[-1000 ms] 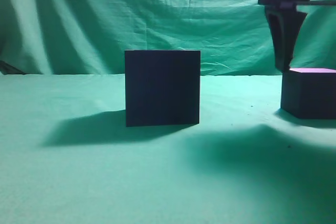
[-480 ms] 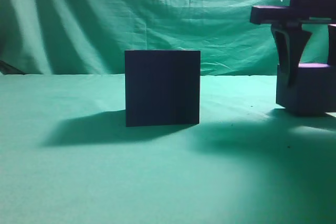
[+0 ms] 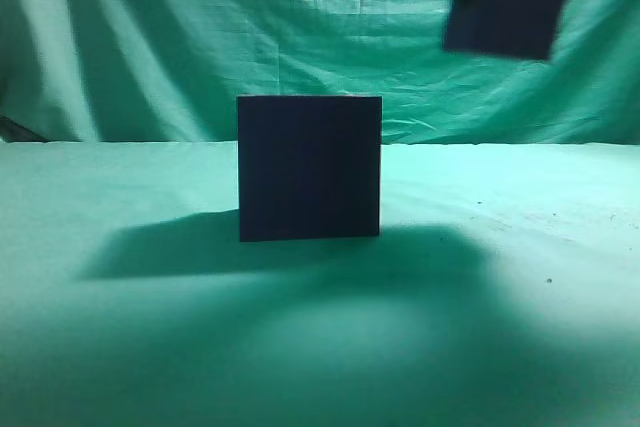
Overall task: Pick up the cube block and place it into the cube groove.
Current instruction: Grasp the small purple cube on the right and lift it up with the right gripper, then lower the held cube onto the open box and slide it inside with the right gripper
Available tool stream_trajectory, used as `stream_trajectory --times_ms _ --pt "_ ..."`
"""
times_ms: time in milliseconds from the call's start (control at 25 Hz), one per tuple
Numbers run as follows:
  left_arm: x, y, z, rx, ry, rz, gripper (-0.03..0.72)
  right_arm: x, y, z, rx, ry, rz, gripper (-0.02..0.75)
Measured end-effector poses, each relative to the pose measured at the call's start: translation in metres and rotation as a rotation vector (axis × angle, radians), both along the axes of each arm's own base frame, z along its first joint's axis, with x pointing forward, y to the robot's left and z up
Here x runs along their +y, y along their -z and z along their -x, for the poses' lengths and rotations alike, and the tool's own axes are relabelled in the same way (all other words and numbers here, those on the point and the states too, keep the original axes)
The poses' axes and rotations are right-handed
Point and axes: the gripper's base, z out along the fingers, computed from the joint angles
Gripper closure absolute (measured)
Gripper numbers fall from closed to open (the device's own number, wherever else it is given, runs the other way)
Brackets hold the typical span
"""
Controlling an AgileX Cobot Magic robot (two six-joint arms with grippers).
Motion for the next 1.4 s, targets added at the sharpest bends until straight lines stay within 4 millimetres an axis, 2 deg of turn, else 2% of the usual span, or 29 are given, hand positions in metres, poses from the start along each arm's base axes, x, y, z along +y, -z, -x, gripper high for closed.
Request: stream_trajectory --times_ms 160,320,440,600,840,1400 --pt "0.0 0.0 0.0 0.0 0.0 0.0 0.688 0.049 -0.02 0.028 -0.024 -0.149 -0.039 0.318" --pt "0.0 0.0 0.0 0.0 0.0 0.0 0.688 0.09 -0.018 0.048 -0.019 -0.249 -0.044 0.318" --pt "0.0 0.0 0.0 0.0 0.0 0.0 0.688 0.106 -0.009 0.047 -0.008 -0.274 -0.019 0.318" --pt "0.0 0.0 0.0 0.0 0.0 0.0 0.688 0.117 0.002 0.042 0.006 -0.281 0.004 0.318" --pt "0.0 0.0 0.0 0.0 0.0 0.0 0.688 0.119 0.018 0.031 0.006 -0.182 0.065 0.318" --pt "0.0 0.0 0.0 0.0 0.0 0.0 0.688 0.125 0.025 0.025 -0.01 -0.145 0.072 0.318"
